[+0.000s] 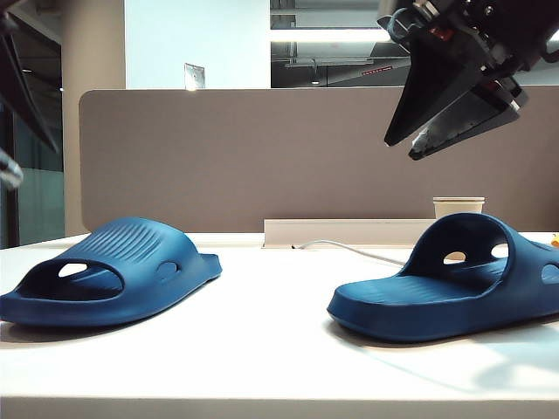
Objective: Interlock the pair of blue slippers on the table with their fronts facing up.
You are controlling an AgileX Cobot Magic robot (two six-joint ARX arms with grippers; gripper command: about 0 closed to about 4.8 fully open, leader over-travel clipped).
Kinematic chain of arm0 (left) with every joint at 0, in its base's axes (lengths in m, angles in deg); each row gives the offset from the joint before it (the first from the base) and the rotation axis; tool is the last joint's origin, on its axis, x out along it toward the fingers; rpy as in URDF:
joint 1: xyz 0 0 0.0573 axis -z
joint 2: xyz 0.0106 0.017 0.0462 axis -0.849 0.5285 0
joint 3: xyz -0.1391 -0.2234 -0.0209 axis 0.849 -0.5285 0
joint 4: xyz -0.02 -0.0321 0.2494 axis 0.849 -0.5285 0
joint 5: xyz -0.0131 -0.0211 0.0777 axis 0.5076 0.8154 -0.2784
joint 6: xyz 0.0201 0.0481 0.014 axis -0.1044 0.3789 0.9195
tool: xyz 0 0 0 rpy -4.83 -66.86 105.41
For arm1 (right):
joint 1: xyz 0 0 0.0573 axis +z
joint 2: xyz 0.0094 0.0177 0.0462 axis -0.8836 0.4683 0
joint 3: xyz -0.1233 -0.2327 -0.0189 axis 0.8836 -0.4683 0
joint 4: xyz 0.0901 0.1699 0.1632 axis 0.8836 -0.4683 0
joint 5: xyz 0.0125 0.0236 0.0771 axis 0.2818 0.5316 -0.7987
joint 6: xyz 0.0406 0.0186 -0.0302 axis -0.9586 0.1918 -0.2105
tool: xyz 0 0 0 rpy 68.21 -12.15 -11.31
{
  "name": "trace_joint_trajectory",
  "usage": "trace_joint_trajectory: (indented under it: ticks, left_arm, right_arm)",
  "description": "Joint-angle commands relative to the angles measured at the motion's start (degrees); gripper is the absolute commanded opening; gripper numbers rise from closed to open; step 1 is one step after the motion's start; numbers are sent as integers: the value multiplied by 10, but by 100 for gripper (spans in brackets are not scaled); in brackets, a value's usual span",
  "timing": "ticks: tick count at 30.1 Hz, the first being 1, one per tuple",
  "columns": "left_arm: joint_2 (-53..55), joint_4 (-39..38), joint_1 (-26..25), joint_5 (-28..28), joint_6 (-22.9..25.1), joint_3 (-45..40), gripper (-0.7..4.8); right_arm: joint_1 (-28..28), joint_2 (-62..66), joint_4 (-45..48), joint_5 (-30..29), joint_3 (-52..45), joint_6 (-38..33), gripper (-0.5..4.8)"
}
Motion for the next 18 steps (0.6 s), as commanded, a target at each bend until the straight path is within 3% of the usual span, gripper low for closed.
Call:
trace_joint_trajectory:
  ticks: [1, 8, 12, 18]
  left_arm:
    - [-7, 18, 1, 13, -8, -30, 144]
    - [-42, 89, 1, 24, -66, -104, 149]
    - [-68, 93, 1, 24, -80, -127, 149]
    - [-104, 108, 1, 24, -130, -164, 154]
  right_arm:
    - [1, -3, 6, -6, 2, -1, 198]
    - [1, -3, 8, -96, 2, 7, 198]
    - [1, -3, 8, -157, 2, 15, 198]
    - [2, -2, 8, -201, 2, 17, 198]
